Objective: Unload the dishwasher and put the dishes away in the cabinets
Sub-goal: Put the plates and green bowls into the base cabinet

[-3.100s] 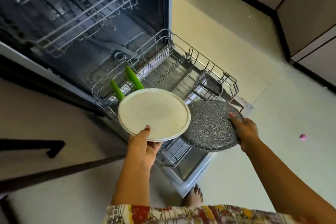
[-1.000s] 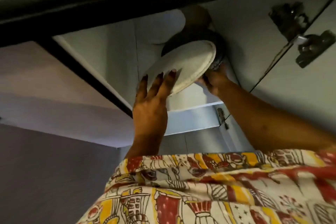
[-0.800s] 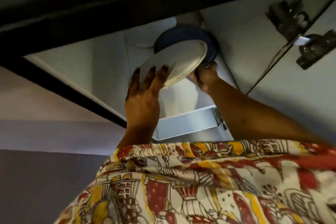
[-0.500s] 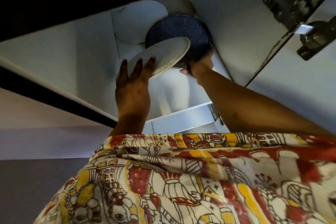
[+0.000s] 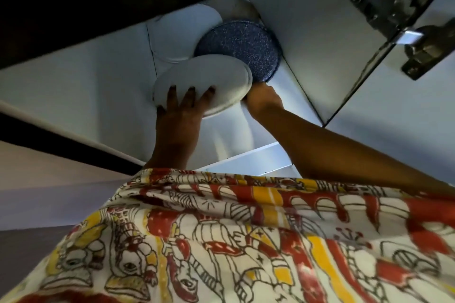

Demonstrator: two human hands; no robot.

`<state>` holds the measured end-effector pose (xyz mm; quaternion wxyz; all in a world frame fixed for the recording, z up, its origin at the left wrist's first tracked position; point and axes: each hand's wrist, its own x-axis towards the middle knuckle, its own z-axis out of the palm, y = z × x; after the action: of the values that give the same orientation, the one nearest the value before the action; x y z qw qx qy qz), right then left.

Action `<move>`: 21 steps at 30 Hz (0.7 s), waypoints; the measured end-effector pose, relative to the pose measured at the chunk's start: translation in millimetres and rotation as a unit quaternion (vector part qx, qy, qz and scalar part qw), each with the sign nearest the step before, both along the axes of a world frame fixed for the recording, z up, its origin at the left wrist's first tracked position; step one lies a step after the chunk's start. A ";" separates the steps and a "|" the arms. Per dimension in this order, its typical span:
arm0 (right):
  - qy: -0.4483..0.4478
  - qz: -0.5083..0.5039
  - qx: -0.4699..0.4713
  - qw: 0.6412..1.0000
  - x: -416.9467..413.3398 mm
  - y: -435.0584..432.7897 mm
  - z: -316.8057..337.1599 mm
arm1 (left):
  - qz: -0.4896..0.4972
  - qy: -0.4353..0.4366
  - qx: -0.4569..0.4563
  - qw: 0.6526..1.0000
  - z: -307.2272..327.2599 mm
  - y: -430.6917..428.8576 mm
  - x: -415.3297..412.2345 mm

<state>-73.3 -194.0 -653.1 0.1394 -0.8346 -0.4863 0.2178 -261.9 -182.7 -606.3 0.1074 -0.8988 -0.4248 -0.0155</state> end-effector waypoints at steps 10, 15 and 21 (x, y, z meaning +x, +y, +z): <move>0.021 0.051 -0.023 0.998 11.2 8.8 -5.7 | 0.113 0.085 -0.142 0.980 -20.6 12.3 18.7; 0.037 0.052 -0.009 0.998 10.4 8.3 -10.6 | 0.180 0.048 -0.211 0.959 -28.1 24.0 24.5; 0.045 0.039 0.020 0.998 0.8 -8.1 -1.3 | 0.226 0.049 -0.159 0.960 -34.6 25.7 32.2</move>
<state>-72.5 -202.2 -654.4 0.1696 -0.8016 -0.5156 0.2506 -229.7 -157.0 -641.0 -0.0160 -0.7848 -0.6077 0.1207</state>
